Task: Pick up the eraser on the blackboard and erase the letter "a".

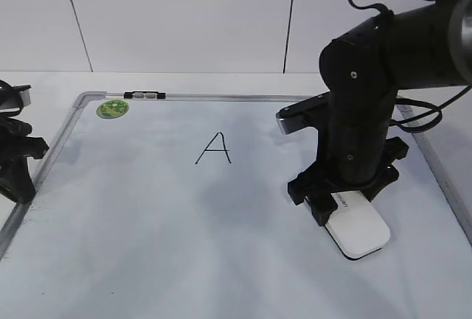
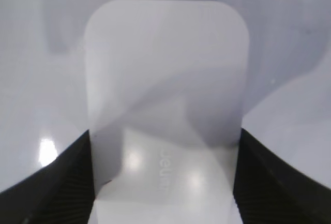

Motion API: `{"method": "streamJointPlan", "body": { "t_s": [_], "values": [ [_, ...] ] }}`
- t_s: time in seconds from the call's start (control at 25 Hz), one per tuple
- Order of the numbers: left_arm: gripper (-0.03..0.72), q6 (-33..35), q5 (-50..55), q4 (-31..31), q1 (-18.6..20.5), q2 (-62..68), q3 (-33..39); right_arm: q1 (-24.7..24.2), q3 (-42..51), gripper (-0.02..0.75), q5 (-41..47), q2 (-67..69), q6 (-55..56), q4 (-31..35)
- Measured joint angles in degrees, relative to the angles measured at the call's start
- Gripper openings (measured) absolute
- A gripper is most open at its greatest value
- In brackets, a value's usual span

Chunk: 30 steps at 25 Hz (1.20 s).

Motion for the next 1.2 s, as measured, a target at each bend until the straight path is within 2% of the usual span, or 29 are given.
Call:
{"method": "streamJointPlan", "body": {
  "t_s": [0.16,0.4,0.48,0.72,1.0,1.2],
  "values": [
    [0.026,0.0,0.0,0.0,0.0,0.0,0.0,1.4,0.0,0.57,0.0,0.0,-3.4,2.9],
    [0.027,0.0,0.0,0.0,0.0,0.0,0.0,10.6,0.0,0.57,-0.1,0.1,-5.4,6.5],
    [0.028,0.0,0.0,0.0,0.0,0.0,0.0,12.3,0.0,0.57,-0.1,0.3,-5.4,6.6],
    [0.029,0.0,0.0,0.0,0.0,0.0,0.0,12.6,-0.9,0.57,0.5,0.6,-7.3,7.4],
    [0.03,0.0,0.0,0.0,0.0,0.0,0.0,13.3,-7.1,0.57,5.3,2.8,-9.2,10.8],
    [0.032,0.0,0.0,0.0,0.0,0.0,0.0,13.3,-13.2,0.57,8.5,3.0,-8.3,5.4]
  ]
}}
